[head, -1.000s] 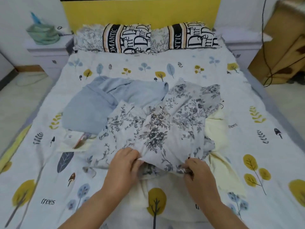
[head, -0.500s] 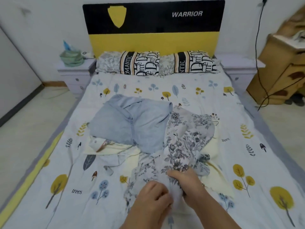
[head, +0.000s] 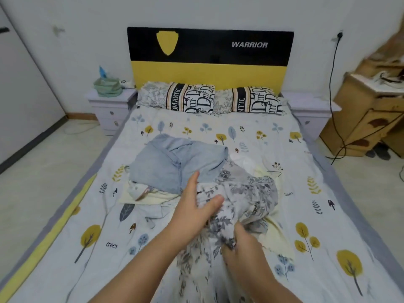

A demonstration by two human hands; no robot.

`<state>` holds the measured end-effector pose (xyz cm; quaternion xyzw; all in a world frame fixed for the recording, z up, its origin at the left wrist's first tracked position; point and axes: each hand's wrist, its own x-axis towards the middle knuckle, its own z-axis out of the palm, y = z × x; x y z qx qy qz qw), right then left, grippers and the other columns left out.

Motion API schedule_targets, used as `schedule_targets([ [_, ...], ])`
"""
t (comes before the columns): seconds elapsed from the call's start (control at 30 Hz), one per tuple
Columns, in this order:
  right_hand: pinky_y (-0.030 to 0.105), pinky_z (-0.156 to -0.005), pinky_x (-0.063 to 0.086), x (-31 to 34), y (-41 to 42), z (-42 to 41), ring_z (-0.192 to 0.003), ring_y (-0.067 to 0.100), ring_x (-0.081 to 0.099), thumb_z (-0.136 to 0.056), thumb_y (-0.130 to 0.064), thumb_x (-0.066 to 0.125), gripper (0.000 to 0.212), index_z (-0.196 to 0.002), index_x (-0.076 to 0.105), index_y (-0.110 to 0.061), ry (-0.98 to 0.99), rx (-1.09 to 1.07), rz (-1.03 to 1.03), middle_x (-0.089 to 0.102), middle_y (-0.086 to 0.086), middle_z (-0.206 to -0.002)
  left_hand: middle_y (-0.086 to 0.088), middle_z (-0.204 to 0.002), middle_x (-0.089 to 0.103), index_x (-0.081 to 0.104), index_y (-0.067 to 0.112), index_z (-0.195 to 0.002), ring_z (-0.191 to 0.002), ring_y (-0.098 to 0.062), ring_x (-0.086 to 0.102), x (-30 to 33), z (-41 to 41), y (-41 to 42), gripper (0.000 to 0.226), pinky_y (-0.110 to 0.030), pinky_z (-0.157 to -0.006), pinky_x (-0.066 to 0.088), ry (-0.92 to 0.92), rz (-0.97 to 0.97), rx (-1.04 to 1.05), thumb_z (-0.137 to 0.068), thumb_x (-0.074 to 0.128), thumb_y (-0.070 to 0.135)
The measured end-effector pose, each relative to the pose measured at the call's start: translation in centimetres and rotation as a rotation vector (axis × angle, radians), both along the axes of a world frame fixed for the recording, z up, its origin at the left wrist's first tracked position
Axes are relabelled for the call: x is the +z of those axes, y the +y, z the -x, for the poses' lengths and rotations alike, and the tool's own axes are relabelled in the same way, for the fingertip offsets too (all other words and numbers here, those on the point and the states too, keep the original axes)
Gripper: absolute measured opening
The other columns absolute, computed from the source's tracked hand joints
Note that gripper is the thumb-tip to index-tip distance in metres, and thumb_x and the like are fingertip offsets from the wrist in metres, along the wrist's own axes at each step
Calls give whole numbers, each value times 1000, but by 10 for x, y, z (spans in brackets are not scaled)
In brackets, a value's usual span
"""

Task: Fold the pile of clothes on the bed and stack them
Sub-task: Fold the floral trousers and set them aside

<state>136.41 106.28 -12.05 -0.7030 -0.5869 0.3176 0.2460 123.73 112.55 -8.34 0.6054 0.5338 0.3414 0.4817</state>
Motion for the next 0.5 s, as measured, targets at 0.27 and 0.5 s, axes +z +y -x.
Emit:
schedule_targets([
  [0.27,21,-96,38,6,-43,11,-122,12,48,-90,-26,50,56,-141,27,-34,-114,173,60,52,-9,-131,10,-76,61,61,21,-92,-64,-2,57,19,-1,-15,23,-16,-61,44,58,53,-255,-80,65,2],
  [0.5,36,-106,38,23,-41,-22,-127,13,43,-62,-71,63,85,-133,32,-36,438,-71,119,40,-10,-140,11,-67,61,63,29,-81,-58,-8,53,29,10,-30,27,-18,-59,41,-205,14,-41,-83,65,2],
])
